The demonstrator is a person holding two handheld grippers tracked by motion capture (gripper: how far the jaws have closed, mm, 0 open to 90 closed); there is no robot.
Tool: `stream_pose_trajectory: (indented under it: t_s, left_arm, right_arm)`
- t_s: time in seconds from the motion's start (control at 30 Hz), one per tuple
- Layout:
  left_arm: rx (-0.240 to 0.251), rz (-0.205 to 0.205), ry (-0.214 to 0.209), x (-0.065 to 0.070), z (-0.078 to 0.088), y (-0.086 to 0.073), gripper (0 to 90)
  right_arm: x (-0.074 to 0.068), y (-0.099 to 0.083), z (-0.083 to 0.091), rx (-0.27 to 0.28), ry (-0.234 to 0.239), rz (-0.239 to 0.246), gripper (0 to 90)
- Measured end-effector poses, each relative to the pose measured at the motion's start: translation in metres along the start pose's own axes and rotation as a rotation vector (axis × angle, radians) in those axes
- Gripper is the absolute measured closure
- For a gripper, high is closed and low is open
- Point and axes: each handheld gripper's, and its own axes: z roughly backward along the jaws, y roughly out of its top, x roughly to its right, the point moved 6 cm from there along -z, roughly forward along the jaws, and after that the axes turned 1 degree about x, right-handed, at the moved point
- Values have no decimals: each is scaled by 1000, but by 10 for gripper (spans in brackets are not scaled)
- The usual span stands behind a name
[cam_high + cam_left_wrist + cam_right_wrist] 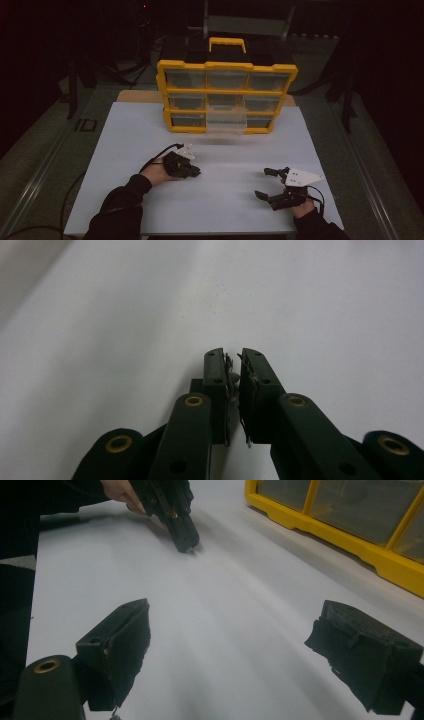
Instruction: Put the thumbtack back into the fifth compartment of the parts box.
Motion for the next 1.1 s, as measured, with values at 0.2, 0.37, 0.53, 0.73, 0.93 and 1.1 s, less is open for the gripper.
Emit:
stream_pose_trajectory:
  t_s: [0.2, 0.37, 0.53, 0.73, 0.93, 1.1]
  left_arm:
    - [2, 6, -4, 0, 0, 0, 816]
    - [6, 4, -4, 0, 5, 3, 815]
    - [11, 2, 8, -2, 13, 6, 816]
    - [20, -1, 24, -3, 25, 10, 816]
    - [38, -6, 41, -4, 38, 16, 815]
    - [49, -17, 57, -6, 49, 22, 815]
  right_arm:
    - [0, 0, 0, -1, -1, 0, 140]
    - [0, 0, 0, 1, -2, -1, 140]
    - [0, 0, 0, 2, -1, -1, 140]
    - [0, 0, 0, 1, -1, 0, 140]
    - [0, 0, 0, 1, -1, 0, 140]
    - [0, 0, 0, -2, 0, 1, 140]
